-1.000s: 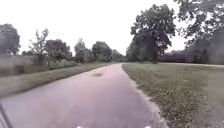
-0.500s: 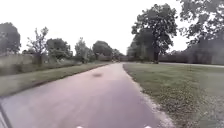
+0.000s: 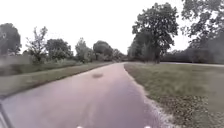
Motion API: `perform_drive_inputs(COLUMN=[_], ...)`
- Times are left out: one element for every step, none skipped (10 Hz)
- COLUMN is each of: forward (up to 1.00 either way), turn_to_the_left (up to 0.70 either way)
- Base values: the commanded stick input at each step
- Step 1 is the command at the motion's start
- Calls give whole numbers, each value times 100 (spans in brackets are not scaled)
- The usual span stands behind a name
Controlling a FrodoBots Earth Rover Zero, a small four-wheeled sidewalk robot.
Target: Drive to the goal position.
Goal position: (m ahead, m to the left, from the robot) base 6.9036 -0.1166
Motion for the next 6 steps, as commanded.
perform_drive_inputs(forward=[70, 70, 70, 70, 70, 70], turn_to_the_left=[1, 1, 1, 1, 1, 1])
